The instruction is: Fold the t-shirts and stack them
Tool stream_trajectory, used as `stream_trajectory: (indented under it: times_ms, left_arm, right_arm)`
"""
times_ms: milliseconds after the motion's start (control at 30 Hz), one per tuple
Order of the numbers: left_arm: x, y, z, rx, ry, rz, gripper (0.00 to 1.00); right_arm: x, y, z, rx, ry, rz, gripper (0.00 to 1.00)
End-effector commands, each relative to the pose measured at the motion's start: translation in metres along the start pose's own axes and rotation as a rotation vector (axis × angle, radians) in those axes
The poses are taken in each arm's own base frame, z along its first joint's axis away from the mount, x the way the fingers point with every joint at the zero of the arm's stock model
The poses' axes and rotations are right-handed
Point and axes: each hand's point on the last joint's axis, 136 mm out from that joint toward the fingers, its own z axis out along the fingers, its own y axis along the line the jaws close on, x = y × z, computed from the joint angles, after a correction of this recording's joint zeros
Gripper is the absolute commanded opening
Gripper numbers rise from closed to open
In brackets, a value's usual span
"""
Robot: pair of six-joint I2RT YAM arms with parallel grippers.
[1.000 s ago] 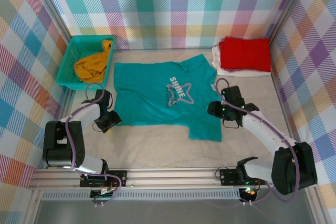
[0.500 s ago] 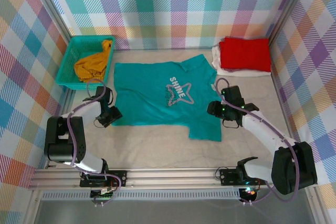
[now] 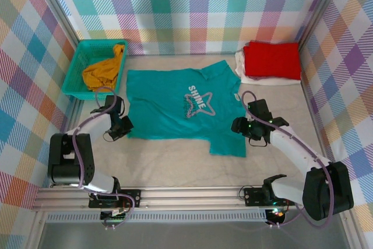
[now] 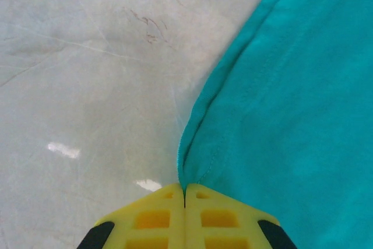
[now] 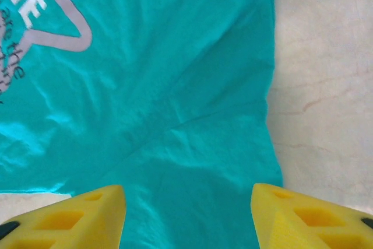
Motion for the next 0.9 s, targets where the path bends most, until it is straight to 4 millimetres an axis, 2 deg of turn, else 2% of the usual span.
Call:
stream_trajectory:
  times_ms: [0,167,267,367,500,600,867]
  left_arm:
    - [0.006,-0.001,-0.019,0.024,-0.009,-0.002,0.00]
    - [0.019,0.005,-0.022,0.022,0.015,-0.015,0.00]
    - [0.026,0.008,-0.021,0.017,0.033,-0.022,0.00]
    - [0.031,0.011,-0.021,0.013,0.046,-0.023,0.00]
    - [0.038,0.016,-0.019,0.007,0.055,-0.031,0.00]
    - [0.044,0.018,-0.017,0.005,0.071,-0.041,0.00]
    - [0.053,0.022,-0.008,0.008,0.086,-0.048,0.00]
  right_arm:
    - [0.013,-0.018,-0.013,0.048,0.079,0.104,0.64]
    - [0.035,-0.032,-0.017,0.062,0.181,0.186,0.64]
    - [0.050,-0.031,-0.018,0.046,0.243,0.218,0.64]
    - [0.068,-0.028,-0.014,0.006,0.309,0.250,0.62]
    - [0.085,-0.038,-0.007,0.032,0.352,0.272,0.60]
    - [0.090,-0.040,-0.003,0.037,0.365,0.291,0.59]
    - [0.085,-0.037,0.017,0.005,0.351,0.293,0.52]
